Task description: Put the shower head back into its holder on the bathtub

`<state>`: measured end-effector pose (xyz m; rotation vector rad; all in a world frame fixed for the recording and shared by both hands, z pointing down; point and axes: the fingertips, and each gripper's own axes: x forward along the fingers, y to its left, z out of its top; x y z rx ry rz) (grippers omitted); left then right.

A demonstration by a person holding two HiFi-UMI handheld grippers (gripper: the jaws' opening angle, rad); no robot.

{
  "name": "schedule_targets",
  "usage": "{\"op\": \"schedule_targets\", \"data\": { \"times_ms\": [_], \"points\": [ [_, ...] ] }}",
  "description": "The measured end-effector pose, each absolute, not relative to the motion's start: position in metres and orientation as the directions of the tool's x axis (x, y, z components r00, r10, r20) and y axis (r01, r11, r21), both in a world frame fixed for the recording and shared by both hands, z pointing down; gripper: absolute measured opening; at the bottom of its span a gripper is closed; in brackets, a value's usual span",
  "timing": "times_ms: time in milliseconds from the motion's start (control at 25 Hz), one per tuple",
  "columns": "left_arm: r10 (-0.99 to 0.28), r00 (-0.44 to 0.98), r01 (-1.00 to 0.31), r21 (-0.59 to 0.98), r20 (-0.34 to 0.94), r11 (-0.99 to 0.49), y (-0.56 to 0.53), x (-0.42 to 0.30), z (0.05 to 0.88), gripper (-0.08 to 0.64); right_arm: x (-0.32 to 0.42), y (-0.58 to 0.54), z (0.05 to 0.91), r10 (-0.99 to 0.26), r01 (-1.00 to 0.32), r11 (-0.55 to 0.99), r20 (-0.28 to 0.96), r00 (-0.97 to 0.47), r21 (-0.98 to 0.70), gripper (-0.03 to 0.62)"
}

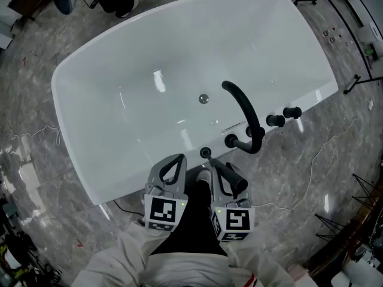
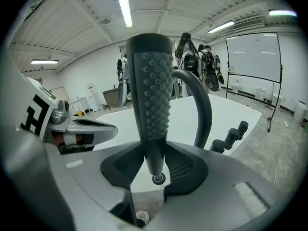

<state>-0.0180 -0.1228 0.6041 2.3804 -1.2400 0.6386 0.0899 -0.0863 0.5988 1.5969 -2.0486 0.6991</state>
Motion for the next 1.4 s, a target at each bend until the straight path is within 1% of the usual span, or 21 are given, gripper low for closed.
{"op": "schedule_targets", "data": {
  "times_ms": [360, 680, 1400],
  "points": [
    [-0.652, 0.513, -0.83, 0.127, 0.559, -0.544, -0.121, -0.01, 0.631, 0.002, 0.087, -0.087, 0.623, -0.744, -0.972, 0.201, 0.627, -0.23, -0.118, 0.138],
    [-0.663, 0.481, -0.85, 0.119, 0.574, -0.514, -0.123, -0.025, 0.652, 0.002, 0.084, -0.088, 0.643, -0.74, -0.975, 0.188, 0.635, -0.222, -0.122, 0.138],
    [-0.644, 0.487, -0.85, 0.151, 0.59, -0.504, -0.119, -0.021, 0.681, 0.002, 0.078, -0.093, 0.679, -0.717, -0.973, 0.196, 0.66, -0.225, -0.12, 0.138]
  ]
}}
